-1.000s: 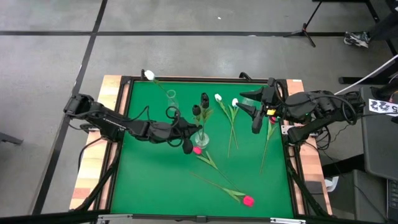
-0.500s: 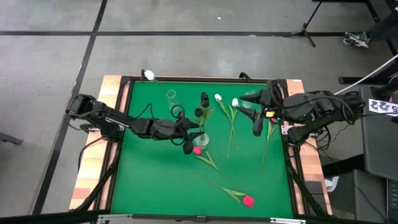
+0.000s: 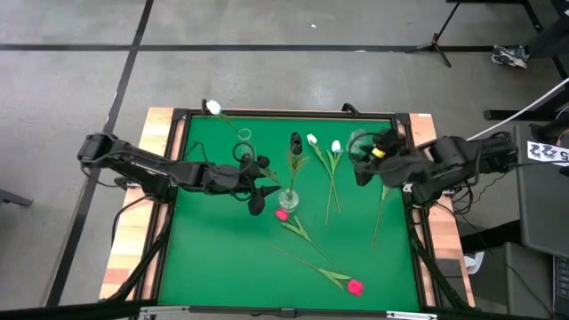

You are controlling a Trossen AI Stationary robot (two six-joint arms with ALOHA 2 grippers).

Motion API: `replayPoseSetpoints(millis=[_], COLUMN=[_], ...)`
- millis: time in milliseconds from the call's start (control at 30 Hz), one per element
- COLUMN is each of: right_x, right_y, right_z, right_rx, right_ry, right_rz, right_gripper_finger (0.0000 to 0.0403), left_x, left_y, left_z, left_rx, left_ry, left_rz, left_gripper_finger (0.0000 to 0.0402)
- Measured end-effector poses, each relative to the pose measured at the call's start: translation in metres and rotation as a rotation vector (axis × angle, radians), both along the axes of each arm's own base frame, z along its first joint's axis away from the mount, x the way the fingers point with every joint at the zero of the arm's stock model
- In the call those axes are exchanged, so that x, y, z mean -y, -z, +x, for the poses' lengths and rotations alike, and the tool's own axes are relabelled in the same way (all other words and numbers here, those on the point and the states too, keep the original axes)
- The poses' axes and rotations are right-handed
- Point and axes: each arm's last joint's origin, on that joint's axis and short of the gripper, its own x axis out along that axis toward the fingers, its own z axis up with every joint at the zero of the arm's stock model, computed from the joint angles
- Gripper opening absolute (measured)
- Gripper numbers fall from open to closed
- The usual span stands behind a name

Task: Sort flowers into vase by color
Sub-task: Put the top pink tulip into the top right transparent vase

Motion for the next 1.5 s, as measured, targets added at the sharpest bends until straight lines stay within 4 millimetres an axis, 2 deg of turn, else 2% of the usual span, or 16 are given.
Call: replayPoseSetpoints(millis=[167, 433, 567, 667, 767, 933, 1133, 1367, 1500], right_x=[-0.003, -0.008, -0.012, -0.013, -0.013, -0.012, -0.012, -0.012, -0.010], right_y=[0.055, 0.143, 0.176, 0.193, 0.200, 0.201, 0.201, 0.202, 0.201], right_z=[0.000, -0.007, -0.010, -0.012, -0.012, -0.011, -0.014, -0.021, -0.030], right_rx=[-0.113, -0.258, -0.343, -0.361, -0.363, -0.352, -0.389, -0.473, -0.539], right_ry=[0.181, 0.487, 0.505, 0.510, 0.490, 0.456, 0.468, 0.497, 0.611], right_rz=[0.210, 0.512, 0.668, 0.716, 0.720, 0.693, 0.689, 0.715, 0.728], right_gripper_finger=[0.0177, 0.0177, 0.0177, 0.0177, 0.0177, 0.0177, 0.0191, 0.0215, 0.0216], left_x=[-0.001, -0.001, 0.000, -0.001, -0.001, 0.002, 0.005, 0.003, 0.000], left_y=[-0.010, -0.011, -0.015, -0.017, -0.017, -0.016, -0.012, 0.011, 0.018], left_z=[-0.010, -0.010, -0.013, -0.019, -0.023, -0.024, -0.026, -0.041, -0.048], left_rx=[0.020, 0.034, 0.045, 0.023, -0.012, -0.047, -0.096, -0.373, -0.460], left_ry=[-0.012, -0.011, 0.007, 0.027, 0.054, 0.167, 0.251, 0.187, 0.104], left_rz=[-0.032, -0.076, -0.096, -0.102, -0.084, -0.038, -0.045, -0.155, -0.231], left_gripper_finger=[0.0230, 0.0230, 0.0230, 0.0230, 0.0230, 0.0233, 0.0268, 0.0300, 0.0301])
